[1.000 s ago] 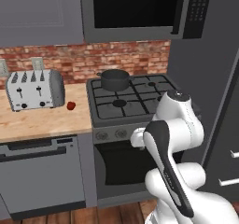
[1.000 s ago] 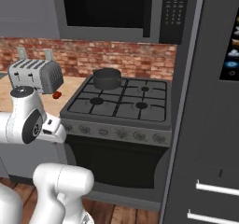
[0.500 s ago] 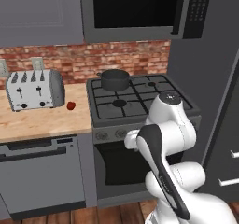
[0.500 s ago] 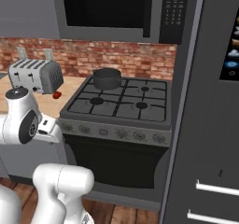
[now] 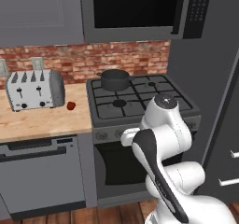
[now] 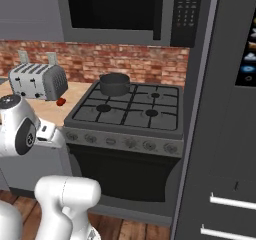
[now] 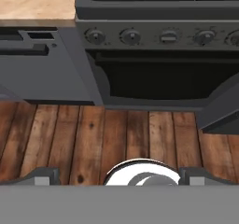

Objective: Turn on the burner for the pot on the stove. Wait thirty seconds for the pot to heat up. Then add the bell pepper to the pot.

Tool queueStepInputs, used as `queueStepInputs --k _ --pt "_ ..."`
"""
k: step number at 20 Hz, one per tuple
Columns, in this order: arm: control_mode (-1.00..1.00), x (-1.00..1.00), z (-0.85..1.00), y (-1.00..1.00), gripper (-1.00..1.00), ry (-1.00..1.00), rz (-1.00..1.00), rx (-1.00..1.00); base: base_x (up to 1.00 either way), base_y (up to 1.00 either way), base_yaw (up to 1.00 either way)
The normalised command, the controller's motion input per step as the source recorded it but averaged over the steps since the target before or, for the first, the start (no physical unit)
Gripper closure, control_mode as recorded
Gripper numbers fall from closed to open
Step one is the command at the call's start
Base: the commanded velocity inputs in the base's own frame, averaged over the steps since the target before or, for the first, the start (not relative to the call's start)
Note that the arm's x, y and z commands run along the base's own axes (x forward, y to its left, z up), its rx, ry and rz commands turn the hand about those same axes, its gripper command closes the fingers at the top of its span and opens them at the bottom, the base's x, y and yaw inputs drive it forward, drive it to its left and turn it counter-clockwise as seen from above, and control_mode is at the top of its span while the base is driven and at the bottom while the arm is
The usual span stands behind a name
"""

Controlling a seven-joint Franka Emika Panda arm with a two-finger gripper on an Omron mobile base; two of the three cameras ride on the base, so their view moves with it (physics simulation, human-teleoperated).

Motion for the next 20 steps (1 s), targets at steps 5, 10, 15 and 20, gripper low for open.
queueStepInputs --k 5,10,15,20 --pt "-1.00 0.00 -0.32 0.00 -1.00 -0.17 0.00 0.05 0.00 0.00 0.00" --pt "-1.00 0.00 -0.43 -0.02 -1.00 -0.12 0.00 0.10 0.00 0.00 0.00" --pt "-1.00 0.00 -0.44 -0.15 -1.00 -0.09 0.01 0.12 0.00 0.00 0.00" --pt "-1.00 0.00 -0.39 -0.25 -1.00 -0.21 0.01 0.08 0.00 0.00 0.00"
